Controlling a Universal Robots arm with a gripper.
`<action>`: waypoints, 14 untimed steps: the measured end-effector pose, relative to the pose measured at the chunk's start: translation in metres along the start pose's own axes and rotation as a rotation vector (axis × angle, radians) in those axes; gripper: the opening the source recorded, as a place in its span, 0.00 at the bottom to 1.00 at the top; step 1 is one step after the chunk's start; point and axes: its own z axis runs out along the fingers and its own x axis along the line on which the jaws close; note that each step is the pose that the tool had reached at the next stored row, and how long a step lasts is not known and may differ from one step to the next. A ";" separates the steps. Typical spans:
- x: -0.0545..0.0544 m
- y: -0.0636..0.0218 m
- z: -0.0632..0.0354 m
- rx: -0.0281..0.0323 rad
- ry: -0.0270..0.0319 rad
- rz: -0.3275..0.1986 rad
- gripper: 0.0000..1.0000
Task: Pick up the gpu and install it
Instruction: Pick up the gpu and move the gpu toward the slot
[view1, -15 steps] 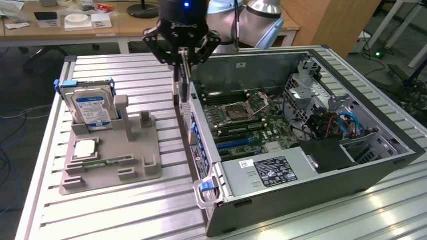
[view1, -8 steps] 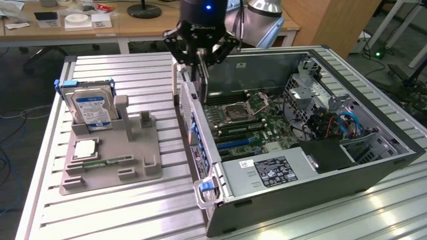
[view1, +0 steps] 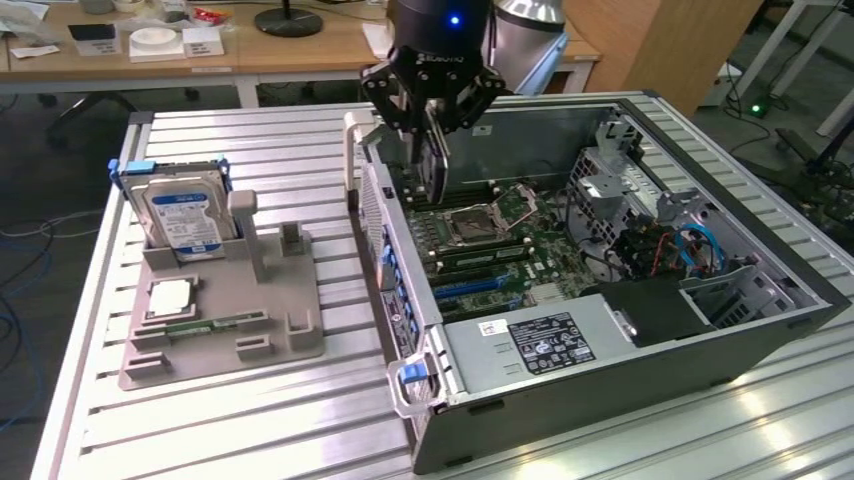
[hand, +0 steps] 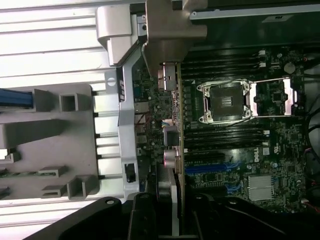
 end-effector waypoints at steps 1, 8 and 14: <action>-0.001 0.0001 0.0007 0.0004 -0.0003 -0.005 0.29; -0.009 0.0008 0.0037 0.0004 0.0006 -0.062 0.29; -0.034 0.0032 0.0043 0.0005 0.0006 -0.062 0.29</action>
